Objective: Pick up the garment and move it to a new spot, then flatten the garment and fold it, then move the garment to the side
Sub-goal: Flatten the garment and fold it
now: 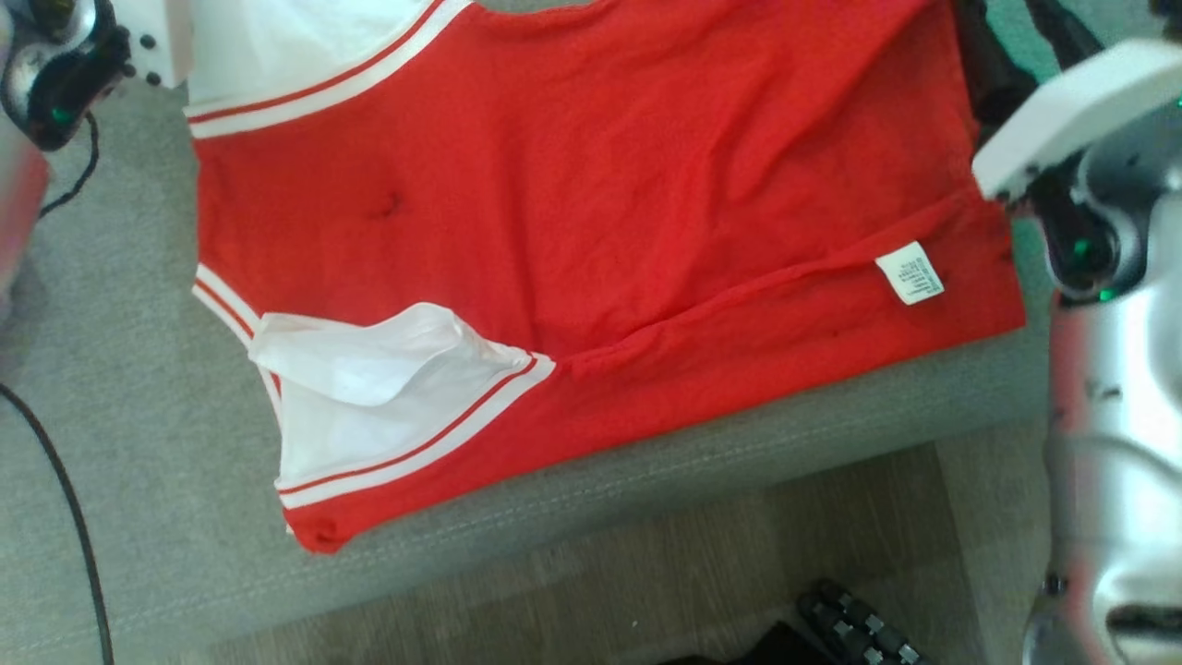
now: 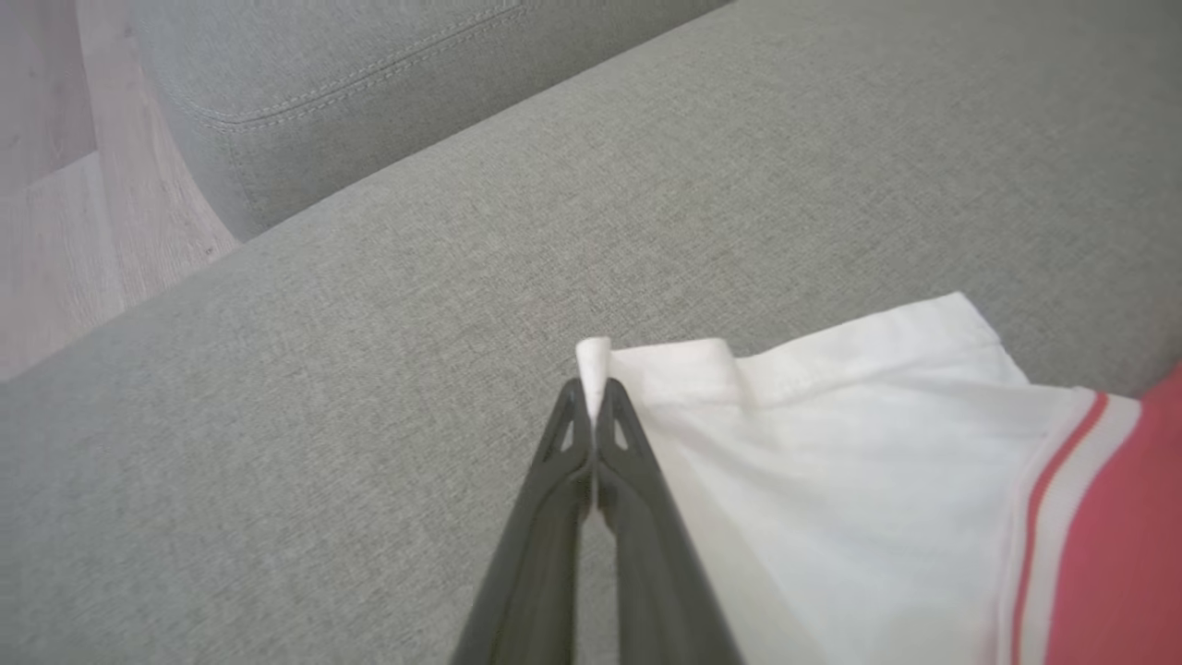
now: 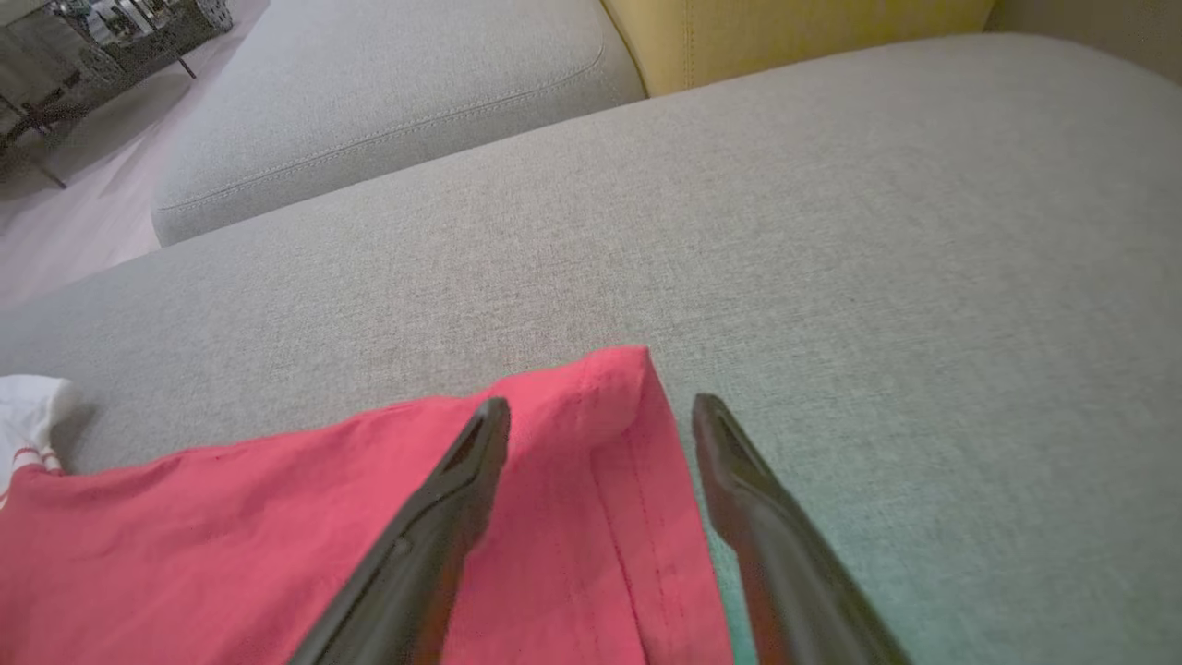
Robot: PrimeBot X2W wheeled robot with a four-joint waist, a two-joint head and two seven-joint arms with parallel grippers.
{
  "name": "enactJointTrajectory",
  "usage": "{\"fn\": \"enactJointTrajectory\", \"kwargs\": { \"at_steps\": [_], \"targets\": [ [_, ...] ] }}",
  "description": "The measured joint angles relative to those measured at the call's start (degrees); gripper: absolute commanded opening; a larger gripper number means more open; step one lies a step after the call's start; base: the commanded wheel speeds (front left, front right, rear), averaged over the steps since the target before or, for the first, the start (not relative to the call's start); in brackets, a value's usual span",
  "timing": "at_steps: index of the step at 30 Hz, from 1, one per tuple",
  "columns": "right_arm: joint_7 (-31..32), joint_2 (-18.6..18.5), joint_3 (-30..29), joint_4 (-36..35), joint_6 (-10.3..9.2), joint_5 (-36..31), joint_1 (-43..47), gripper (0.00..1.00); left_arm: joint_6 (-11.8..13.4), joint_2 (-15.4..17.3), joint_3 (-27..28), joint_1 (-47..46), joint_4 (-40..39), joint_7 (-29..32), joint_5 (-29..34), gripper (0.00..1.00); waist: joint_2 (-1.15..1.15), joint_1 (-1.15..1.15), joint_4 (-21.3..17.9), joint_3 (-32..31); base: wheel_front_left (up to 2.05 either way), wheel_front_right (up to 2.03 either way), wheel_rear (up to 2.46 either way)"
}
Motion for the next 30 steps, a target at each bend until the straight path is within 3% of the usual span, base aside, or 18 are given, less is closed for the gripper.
{"fn": "enactJointTrajectory", "kwargs": {
  "at_steps": [12, 13, 14, 15, 17, 18, 24, 30],
  "targets": [
    [2.04, -0.11, -1.82, 12.65, 0.00, 4.32, -9.00, 0.98, -0.01, 0.43, -3.44, -1.51, -0.31, -1.34, -1.91, 0.00, 0.00, 0.00, 0.99, 0.73, 0.00, 0.00, 0.00],
    [2.04, -0.11, -1.88, 13.18, 0.00, 4.33, -9.58, 0.91, -0.01, 0.49, -3.79, -1.63, -0.26, -1.34, -2.09, 0.00, 0.00, 0.00, 0.99, 0.73, 0.00, 0.00, 0.00],
    [2.02, -0.12, -2.01, 13.72, 0.00, 4.43, -10.13, 0.75, -0.01, 0.55, -4.27, -1.85, -0.20, -1.34, -2.31, 0.00, 0.00, 0.00, 1.01, 0.73, 0.00, 0.00, 0.00],
    [1.99, -0.12, -2.03, 14.11, 0.00, 4.56, -10.50, 0.51, -0.01, 0.56, -4.59, -2.07, -0.13, -1.40, -2.30, 0.00, 0.00, 0.00, 1.04, 0.74, 0.00, 0.00, 0.00],
    [1.98, -0.16, -2.07, 14.92, 0.00, 4.56, -11.10, 0.25, -0.01, 0.56, -4.88, -2.42, -0.04, -1.71, -2.31, 0.00, 0.00, 0.00, 1.13, 0.78, 0.00, 0.00, 0.00],
    [1.98, -0.29, -2.01, 15.24, 0.00, 4.48, -11.17, 0.00, -0.01, 0.56, -5.02, -2.55, 0.07, -1.83, -2.41, 0.00, 0.00, 0.00, 1.19, 0.82, 0.00, 0.00, 0.00],
    [2.03, -1.12, -1.66, 16.40, 0.00, 4.13, -11.23, 0.00, -0.01, 0.62, -6.43, -2.82, 0.62, -3.68, -3.32, 0.00, 0.00, 0.00, 1.48, 0.89, 0.00, 0.00, 0.00],
    [-0.66, -1.48, -1.30, 15.78, 0.00, 4.81, -12.96, 0.00, -0.02, 0.75, -6.70, -4.75, 0.85, -10.26, -2.91, 0.00, 0.00, 0.00, 1.88, 1.20, 0.00, 0.00, 0.00]
  ]
}}
